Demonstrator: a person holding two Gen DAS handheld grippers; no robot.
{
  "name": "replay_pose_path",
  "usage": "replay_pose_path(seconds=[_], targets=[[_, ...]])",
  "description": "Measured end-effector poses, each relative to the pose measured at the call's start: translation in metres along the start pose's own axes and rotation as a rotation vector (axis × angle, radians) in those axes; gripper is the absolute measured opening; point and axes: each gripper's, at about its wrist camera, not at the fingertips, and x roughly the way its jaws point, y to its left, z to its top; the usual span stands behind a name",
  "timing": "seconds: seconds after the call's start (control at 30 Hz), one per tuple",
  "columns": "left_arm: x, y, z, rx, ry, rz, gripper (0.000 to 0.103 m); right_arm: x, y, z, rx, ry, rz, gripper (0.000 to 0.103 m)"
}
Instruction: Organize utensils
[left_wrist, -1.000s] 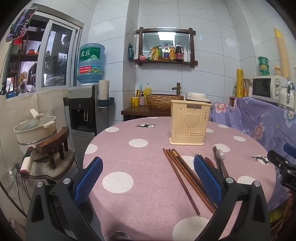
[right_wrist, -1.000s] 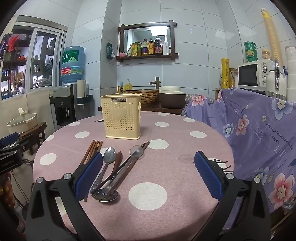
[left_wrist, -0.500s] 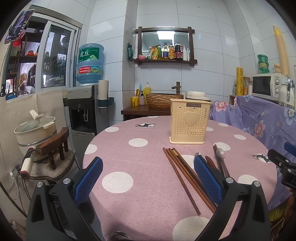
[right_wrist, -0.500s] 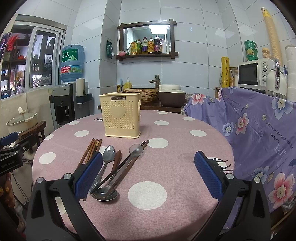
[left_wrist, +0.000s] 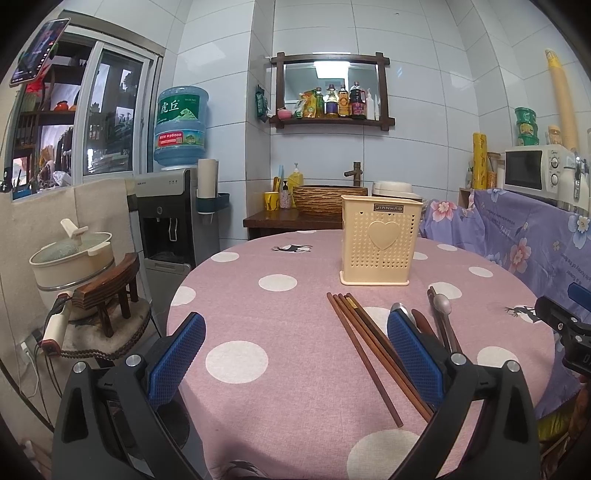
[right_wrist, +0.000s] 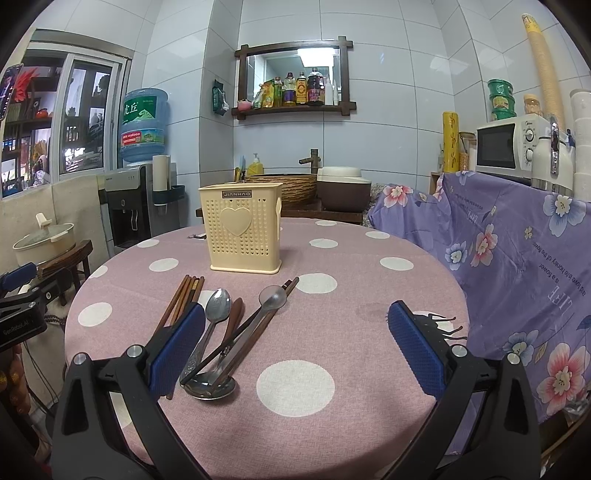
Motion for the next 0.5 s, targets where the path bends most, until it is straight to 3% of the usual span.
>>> replay_pose_path(seconds=[0.5], targets=[[-0.0019,-0.0004,-0.0001,0.001,-0.004,-0.003,0.098,0.0018,0.0032,-0.0038,-0.001,0.005,-0.001,0.098]])
